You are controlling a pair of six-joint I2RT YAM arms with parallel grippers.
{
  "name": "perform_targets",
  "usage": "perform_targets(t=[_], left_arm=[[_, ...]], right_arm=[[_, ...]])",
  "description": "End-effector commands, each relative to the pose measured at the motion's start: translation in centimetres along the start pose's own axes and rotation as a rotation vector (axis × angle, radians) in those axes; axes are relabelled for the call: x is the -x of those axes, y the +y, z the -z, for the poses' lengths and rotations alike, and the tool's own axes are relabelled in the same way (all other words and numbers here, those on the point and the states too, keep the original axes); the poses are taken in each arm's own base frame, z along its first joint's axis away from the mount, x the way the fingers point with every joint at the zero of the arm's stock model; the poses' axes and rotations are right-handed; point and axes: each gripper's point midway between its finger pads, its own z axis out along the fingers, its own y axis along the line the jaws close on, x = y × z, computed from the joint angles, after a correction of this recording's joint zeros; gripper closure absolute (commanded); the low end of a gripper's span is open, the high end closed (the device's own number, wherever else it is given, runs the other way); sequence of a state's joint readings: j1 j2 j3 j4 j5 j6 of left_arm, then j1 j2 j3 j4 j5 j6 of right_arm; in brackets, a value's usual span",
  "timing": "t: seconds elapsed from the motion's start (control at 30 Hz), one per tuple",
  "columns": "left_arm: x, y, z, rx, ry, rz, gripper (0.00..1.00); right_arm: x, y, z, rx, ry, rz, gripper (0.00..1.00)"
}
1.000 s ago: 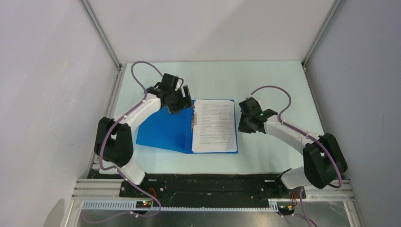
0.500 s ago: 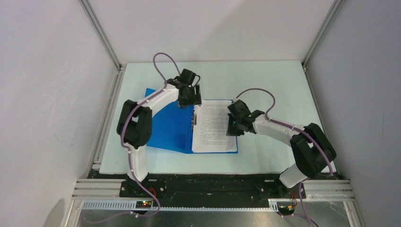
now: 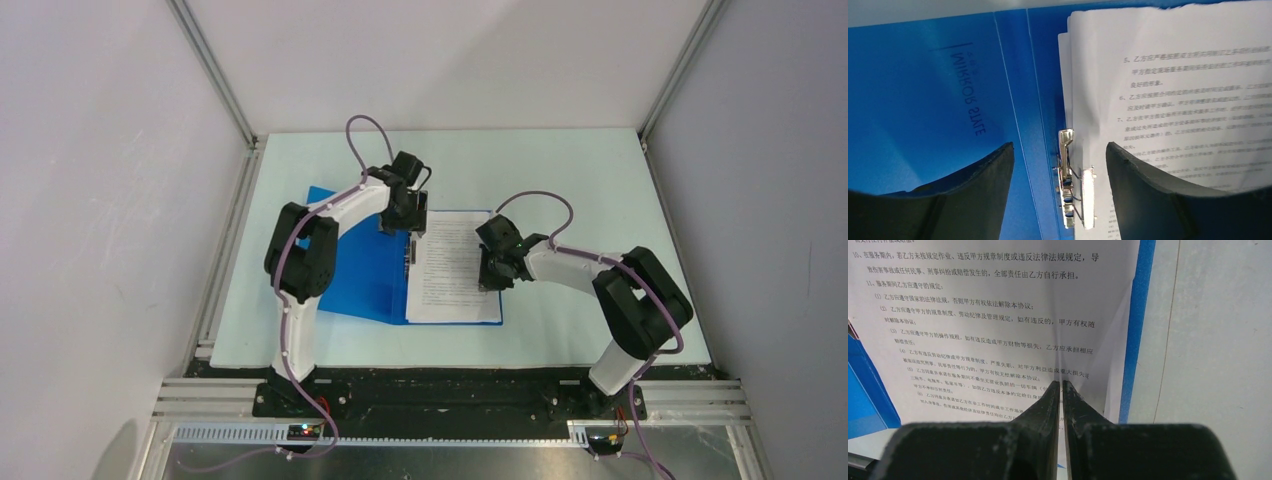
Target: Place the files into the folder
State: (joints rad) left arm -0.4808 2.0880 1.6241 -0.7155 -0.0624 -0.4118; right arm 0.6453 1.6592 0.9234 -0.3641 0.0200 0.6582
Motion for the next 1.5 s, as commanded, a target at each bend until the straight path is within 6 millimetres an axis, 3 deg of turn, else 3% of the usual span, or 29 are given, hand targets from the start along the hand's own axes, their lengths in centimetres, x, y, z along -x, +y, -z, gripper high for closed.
perform_targets(t=[0.0, 0.17, 0.33, 0.47, 0.77, 0.97, 1.13, 1.33, 1.47], left_arm=[[-0.1, 0.5, -0.4, 0.016, 0.022, -0.055, 0.29], [-0.3, 0.4, -0.6, 0.008, 0.029, -0.057, 0.35], [0.1, 0.3, -0.2, 0.002, 0.017, -0.068, 0.55], [0.4, 0.2, 0.2, 0.0, 0.005, -0.072, 0.6], [1.1, 0.5, 0.5, 0.007, -0.009, -0.077, 0.55], [2.1, 0.9, 0.5, -0.001, -0.021, -0.038, 0.59], [1.7, 0.7, 0.0, -0.013, 0.002, -0.033, 0.61], [1.2, 0.4, -0.2, -0.033, 0.023, -0.025, 0.54], [0.8, -0.1, -0.5, -0.059, 0.041, -0.012, 0.54]], right_arm=[[0.2, 0.0, -0.7, -0.012, -0.014, -0.004, 0.91], [0.0, 0.1, -0.9, -0.008, -0.007, -0.006, 0.91], [-0.1, 0.1, -0.8, -0.007, -0.004, -0.005, 0.91], [-0.1, 0.1, -0.9, -0.005, 0.002, -0.008, 0.91], [-0.2, 0.2, -0.9, -0.001, 0.003, -0.005, 0.92], [0.0, 0.0, -0.7, 0.0, 0.007, -0.016, 0.92], [0.4, -0.1, -0.5, 0.005, -0.003, -0.026, 0.92], [0.3, 0.1, -0.3, 0.037, 0.008, -0.043, 0.92], [0.2, 0.3, -0.3, 0.048, 0.013, -0.053, 0.91]])
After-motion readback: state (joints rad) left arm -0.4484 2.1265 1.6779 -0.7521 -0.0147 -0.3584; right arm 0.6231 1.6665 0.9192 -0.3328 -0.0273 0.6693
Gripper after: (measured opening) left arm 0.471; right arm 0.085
